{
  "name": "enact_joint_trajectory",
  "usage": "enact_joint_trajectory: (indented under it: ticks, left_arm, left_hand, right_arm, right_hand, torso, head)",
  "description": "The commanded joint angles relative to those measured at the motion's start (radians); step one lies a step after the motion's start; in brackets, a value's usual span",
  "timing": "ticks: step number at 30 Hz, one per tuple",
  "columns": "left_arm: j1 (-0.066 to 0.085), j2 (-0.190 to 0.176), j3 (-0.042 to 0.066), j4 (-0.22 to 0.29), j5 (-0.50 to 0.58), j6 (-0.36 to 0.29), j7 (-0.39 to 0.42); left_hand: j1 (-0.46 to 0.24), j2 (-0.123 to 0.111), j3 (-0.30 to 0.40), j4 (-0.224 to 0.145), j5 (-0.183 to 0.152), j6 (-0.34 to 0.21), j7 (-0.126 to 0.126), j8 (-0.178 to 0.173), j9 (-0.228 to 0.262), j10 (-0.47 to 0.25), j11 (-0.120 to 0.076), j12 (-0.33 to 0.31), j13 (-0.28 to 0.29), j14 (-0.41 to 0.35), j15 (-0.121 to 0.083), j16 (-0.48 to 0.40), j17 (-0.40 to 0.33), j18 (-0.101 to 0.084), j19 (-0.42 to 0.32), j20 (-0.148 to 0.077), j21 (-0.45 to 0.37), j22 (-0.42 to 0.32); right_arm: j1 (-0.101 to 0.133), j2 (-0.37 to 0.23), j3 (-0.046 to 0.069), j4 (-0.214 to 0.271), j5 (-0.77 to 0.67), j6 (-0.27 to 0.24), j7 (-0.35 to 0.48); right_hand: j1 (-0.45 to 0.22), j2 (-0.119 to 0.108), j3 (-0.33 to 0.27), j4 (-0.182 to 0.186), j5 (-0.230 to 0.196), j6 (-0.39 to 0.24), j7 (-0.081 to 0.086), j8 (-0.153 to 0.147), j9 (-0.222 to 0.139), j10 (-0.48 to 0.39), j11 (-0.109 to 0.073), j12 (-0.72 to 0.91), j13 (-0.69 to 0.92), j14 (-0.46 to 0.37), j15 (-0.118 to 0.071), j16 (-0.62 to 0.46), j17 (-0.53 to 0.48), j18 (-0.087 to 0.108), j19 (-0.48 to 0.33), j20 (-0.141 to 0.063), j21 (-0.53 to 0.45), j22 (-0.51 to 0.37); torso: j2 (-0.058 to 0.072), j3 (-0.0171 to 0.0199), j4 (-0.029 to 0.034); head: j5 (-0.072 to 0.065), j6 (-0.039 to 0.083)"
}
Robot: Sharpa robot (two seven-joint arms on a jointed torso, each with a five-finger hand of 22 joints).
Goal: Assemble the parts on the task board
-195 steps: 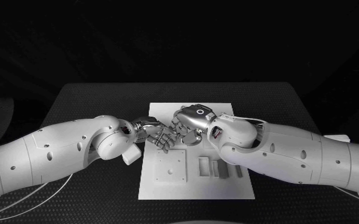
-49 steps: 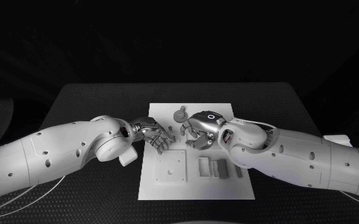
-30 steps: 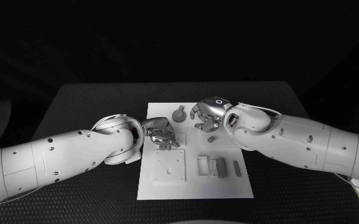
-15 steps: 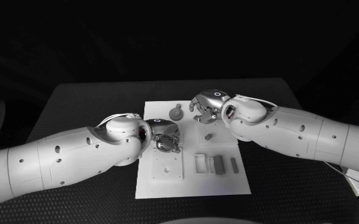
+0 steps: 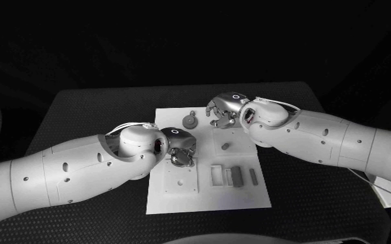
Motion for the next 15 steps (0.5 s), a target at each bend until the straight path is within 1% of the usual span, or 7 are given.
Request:
enact_joint_trajectory:
  ticks: [1,3,10,11,12,13,15]
  left_arm:
    - [0.001,0.005,0.000,0.003,-0.077,0.031,0.021]
    - [0.001,0.005,0.000,0.004,-0.096,0.037,0.027]
    - [0.001,0.005,-0.003,0.005,-0.119,0.049,0.048]
    - [0.001,0.004,-0.005,0.005,-0.120,0.053,0.053]
    - [0.001,0.002,-0.015,0.008,-0.126,0.056,0.062]
    - [0.001,0.000,-0.020,0.009,-0.126,0.057,0.067]
    - [0.001,0.001,-0.023,0.007,-0.126,0.052,0.072]
  left_hand:
    - [0.010,-0.001,0.006,0.002,0.004,0.040,-0.032,0.006,0.001,0.006,0.001,0.004,0.001,0.007,0.000,0.007,0.001,0.008,0.006,0.001,0.006,0.001]
    - [0.010,-0.001,0.006,0.002,0.004,0.040,-0.032,0.006,0.001,0.007,0.001,0.004,0.001,0.007,0.000,0.007,0.002,0.008,0.006,0.001,0.006,0.001]
    - [0.010,-0.003,0.007,0.002,0.004,0.041,-0.033,0.007,0.002,0.008,0.000,0.004,0.002,0.007,0.000,0.006,0.003,0.008,0.006,0.001,0.007,0.002]
    - [0.010,-0.003,0.007,0.002,0.004,0.041,-0.033,0.007,0.002,0.008,0.000,0.004,0.002,0.007,-0.001,0.006,0.003,0.008,0.006,0.001,0.007,0.002]
    - [0.010,-0.003,0.008,0.002,0.004,0.042,-0.033,0.007,0.003,0.008,0.000,0.004,0.002,0.007,-0.001,0.006,0.003,0.008,0.006,0.001,0.007,0.002]
    - [0.011,-0.003,0.008,0.002,0.004,0.042,-0.033,0.007,0.003,0.008,0.000,0.004,0.002,0.007,-0.001,0.006,0.004,0.008,0.006,0.001,0.007,0.002]
    - [0.011,-0.003,0.008,0.002,0.004,0.042,-0.033,0.007,0.003,0.008,0.000,0.004,0.002,0.007,-0.001,0.006,0.004,0.008,0.006,0.000,0.007,0.002]
  right_arm:
    - [0.001,0.001,0.001,0.000,0.005,0.016,0.011]
    - [0.001,0.001,0.001,0.000,0.005,0.017,0.012]
    - [0.001,0.001,0.001,0.000,0.006,0.021,0.012]
    - [0.001,0.001,0.001,0.000,0.006,0.022,0.013]
    - [0.001,0.001,0.001,0.000,0.006,0.023,0.013]
    - [0.001,0.001,0.001,-0.001,0.006,0.025,0.012]
    - [0.001,0.001,0.001,-0.003,0.006,0.025,0.012]
  right_hand:
    - [0.002,0.004,0.000,-0.008,0.002,-0.001,0.005,0.002,-0.002,0.006,-0.003,0.003,-0.001,0.005,0.001,0.003,0.000,0.031,0.001,-0.001,0.005,0.013]
    - [0.002,0.004,0.000,-0.008,0.002,-0.001,0.005,0.002,-0.002,0.006,-0.003,0.003,-0.002,0.005,0.001,0.003,0.000,0.031,0.001,-0.001,0.005,0.013]
    - [0.002,0.005,0.000,-0.008,0.002,-0.001,0.005,0.002,-0.002,0.006,-0.003,0.003,-0.002,0.005,0.001,0.002,0.000,0.031,0.001,-0.001,0.005,0.013]
    - [0.002,0.005,0.000,-0.008,0.002,-0.001,0.005,0.002,-0.002,0.006,-0.003,0.003,-0.002,0.005,0.001,0.002,0.000,0.031,0.001,-0.001,0.005,0.013]
    - [0.002,0.005,0.000,-0.009,0.002,-0.001,0.005,0.002,-0.002,0.006,-0.003,0.003,-0.002,0.005,0.001,0.002,0.000,0.031,0.001,-0.001,0.005,0.013]
    - [0.002,0.005,0.000,-0.009,0.002,-0.001,0.005,0.002,-0.002,0.006,-0.003,0.003,-0.002,0.005,0.001,0.002,0.000,0.031,0.001,-0.001,0.005,0.013]
    - [0.002,0.006,0.000,-0.009,0.002,-0.001,0.005,0.002,-0.003,0.006,-0.003,0.003,-0.002,0.005,0.001,0.002,0.000,0.031,0.001,-0.001,0.005,0.013]
  torso:
    - [0.000,0.0000,0.0002]
    - [0.000,0.0000,0.0005]
    - [0.000,-0.0005,0.0008]
    - [0.000,-0.0005,0.0008]
    - [0.000,-0.0004,0.0006]
    - [0.000,-0.0003,0.0007]
    - [0.000,-0.0001,0.0009]
  head:
    - [-0.004,-0.003]
    - [-0.007,-0.004]
    - [-0.011,-0.005]
    - [-0.011,-0.005]
    - [-0.012,-0.007]
    - [-0.012,-0.007]
    - [-0.014,-0.008]
